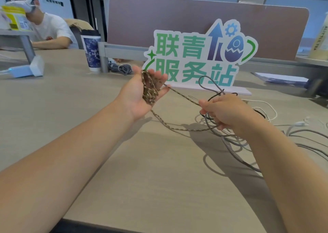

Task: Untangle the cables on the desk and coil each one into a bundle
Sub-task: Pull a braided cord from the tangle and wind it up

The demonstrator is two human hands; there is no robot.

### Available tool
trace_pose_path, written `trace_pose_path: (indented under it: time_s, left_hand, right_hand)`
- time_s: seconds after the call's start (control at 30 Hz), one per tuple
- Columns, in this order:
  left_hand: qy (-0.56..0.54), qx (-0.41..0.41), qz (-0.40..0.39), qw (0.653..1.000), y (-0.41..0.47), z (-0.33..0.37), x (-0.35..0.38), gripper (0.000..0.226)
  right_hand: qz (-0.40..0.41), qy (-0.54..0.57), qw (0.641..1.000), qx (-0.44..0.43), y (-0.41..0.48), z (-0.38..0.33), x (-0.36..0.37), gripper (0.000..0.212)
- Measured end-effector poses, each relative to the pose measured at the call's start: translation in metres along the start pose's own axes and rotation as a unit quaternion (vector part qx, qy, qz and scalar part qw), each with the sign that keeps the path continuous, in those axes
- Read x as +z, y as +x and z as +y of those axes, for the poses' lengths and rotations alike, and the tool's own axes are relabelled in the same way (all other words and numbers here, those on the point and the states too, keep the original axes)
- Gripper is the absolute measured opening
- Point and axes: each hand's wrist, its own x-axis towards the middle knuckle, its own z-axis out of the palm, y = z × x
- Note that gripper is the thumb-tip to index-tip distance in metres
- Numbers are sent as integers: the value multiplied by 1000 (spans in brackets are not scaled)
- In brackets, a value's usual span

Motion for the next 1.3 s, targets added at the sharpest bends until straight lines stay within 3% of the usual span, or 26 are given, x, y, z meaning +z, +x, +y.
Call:
trace_pose_path:
  time_s: [0.07,0.13,0.17,0.23,0.27,0.33,0.43,0.53,0.6,0.7,0.8,0.87,0.97,1.03,1.07,1.13,1.2,1.23,1.3]
  left_hand:
    - [2,-9,34,999,-1,-1,-1,47]
    - [132,11,74,989,-1,-5,-4,46]
    - [257,42,92,961,-1,-8,-6,47]
    - [485,113,84,863,-3,-14,-7,49]
    - [547,127,65,825,-6,-18,-5,51]
    - [607,104,26,788,-14,-25,3,55]
    - [589,-37,-125,798,-26,-32,12,71]
    - [556,-115,-255,783,-32,-34,10,57]
    - [554,-90,-234,794,-30,-30,10,51]
    - [478,-9,-101,873,-14,-17,5,51]
    - [289,79,51,953,3,4,-10,50]
    - [148,100,77,981,8,14,-15,52]
    - [-24,83,48,995,10,16,-13,54]
    - [-74,54,52,994,8,11,-11,54]
    - [-37,40,71,996,7,10,-11,52]
    - [184,57,129,973,7,6,-17,46]
    - [419,106,132,892,7,1,-21,44]
    - [490,118,111,857,5,-3,-20,45]
    - [563,95,44,820,-3,-12,-13,54]
  right_hand:
    - [13,-31,999,-18,-2,-2,0,33]
    - [27,-29,997,-71,-4,-6,-1,29]
    - [16,-13,995,-101,-5,-8,-1,26]
    - [-26,21,987,-154,-7,-13,1,16]
    - [-39,31,983,-174,-9,-14,3,12]
    - [-42,42,976,-209,-11,-16,8,9]
    - [-9,44,975,-219,-12,-16,13,9]
    - [12,69,976,-206,-10,-16,14,13]
    - [39,90,977,-191,-8,-15,12,22]
    - [89,113,982,-125,0,-9,5,30]
    - [82,204,973,-68,7,-4,-5,27]
    - [49,217,973,-53,8,-3,-6,26]
    - [32,64,996,-59,3,-3,2,26]
    - [43,-60,993,-92,-1,-3,7,26]
    - [52,-76,990,-110,-2,-3,7,26]
    - [50,-37,988,-141,-4,-5,5,20]
    - [22,8,985,-173,-6,-8,6,12]
    - [11,16,981,-191,-6,-10,7,10]
    - [16,26,973,-229,-8,-12,11,10]
